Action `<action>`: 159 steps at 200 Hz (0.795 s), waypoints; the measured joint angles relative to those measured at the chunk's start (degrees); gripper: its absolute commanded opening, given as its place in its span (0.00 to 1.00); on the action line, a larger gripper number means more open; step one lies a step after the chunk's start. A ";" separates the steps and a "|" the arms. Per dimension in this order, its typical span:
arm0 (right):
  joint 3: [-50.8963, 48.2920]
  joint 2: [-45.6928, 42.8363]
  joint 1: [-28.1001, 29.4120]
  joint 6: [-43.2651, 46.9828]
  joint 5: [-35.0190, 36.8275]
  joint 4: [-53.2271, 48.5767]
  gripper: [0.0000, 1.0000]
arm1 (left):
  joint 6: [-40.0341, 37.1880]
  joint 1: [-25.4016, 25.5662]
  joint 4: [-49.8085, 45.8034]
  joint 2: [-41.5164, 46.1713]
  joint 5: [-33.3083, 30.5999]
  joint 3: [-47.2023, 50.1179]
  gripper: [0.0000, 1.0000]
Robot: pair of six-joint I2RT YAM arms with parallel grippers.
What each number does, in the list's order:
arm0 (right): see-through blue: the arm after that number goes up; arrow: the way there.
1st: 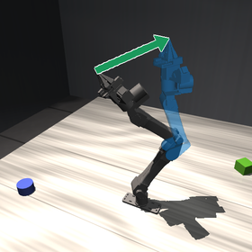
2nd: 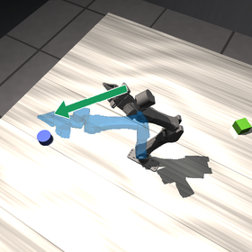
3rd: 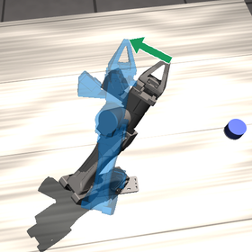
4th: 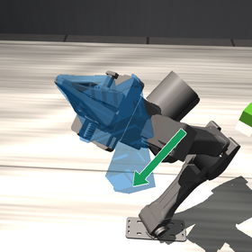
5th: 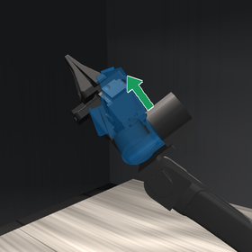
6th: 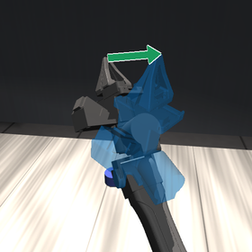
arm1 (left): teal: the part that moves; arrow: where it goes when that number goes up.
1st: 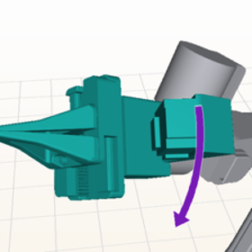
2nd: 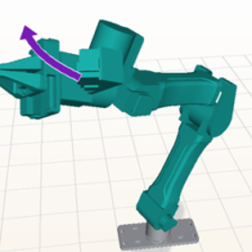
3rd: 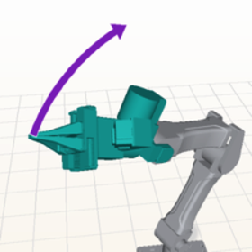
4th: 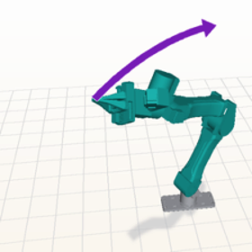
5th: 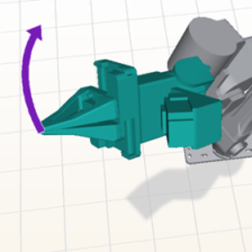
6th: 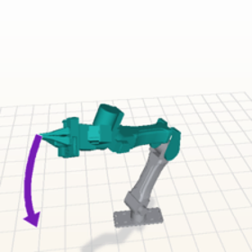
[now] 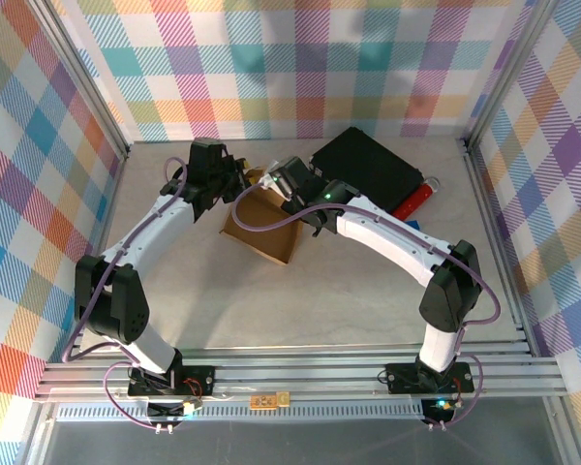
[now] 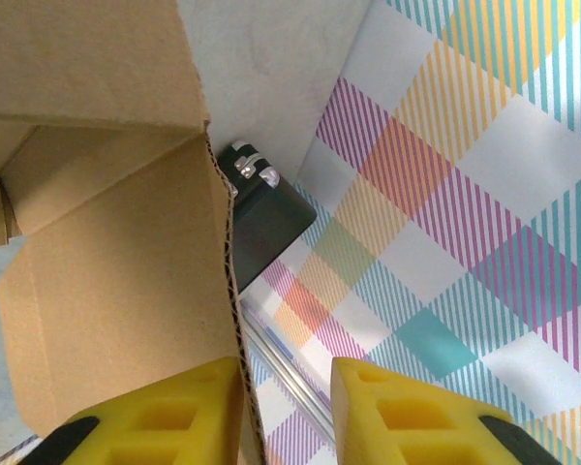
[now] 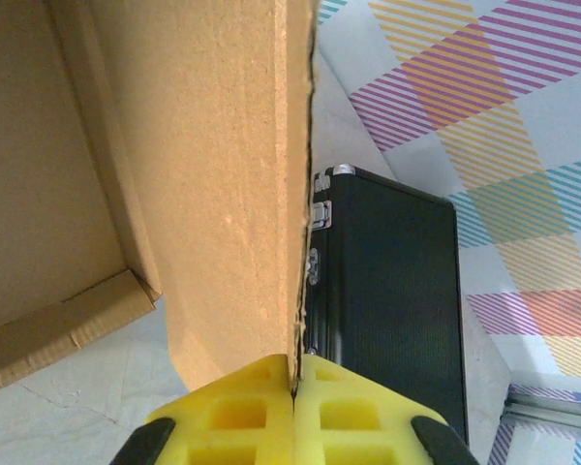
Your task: Fold the paper box
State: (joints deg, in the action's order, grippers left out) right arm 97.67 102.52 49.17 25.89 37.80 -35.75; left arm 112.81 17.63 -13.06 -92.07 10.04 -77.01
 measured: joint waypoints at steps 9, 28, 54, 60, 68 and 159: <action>0.35 0.09 0.00 -0.02 0.02 -0.09 0.00 | 0.00 -0.04 0.13 0.00 0.39 0.00 0.25; 0.83 0.15 0.00 -0.17 0.07 -0.33 0.00 | 0.00 -0.09 0.17 0.00 0.85 0.00 0.17; 1.27 0.22 0.07 -0.35 0.13 -0.39 0.00 | 0.02 -0.09 0.17 0.00 1.01 0.00 0.06; 1.38 0.24 0.09 -0.52 0.13 -0.61 0.00 | 0.02 -0.09 0.22 -0.02 0.98 0.00 0.00; 1.57 0.31 0.13 -0.96 0.09 -1.20 0.00 | 0.00 -0.09 0.46 -0.02 1.01 0.00 0.00; 10.75 1.99 0.50 -18.08 -9.27 -12.79 0.68 | 0.04 -1.40 21.86 -4.09 4.81 8.66 0.00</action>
State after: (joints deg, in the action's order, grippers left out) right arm 108.42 104.51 49.67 7.81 28.53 -48.53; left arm 112.86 16.23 8.80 -96.16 14.85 -68.36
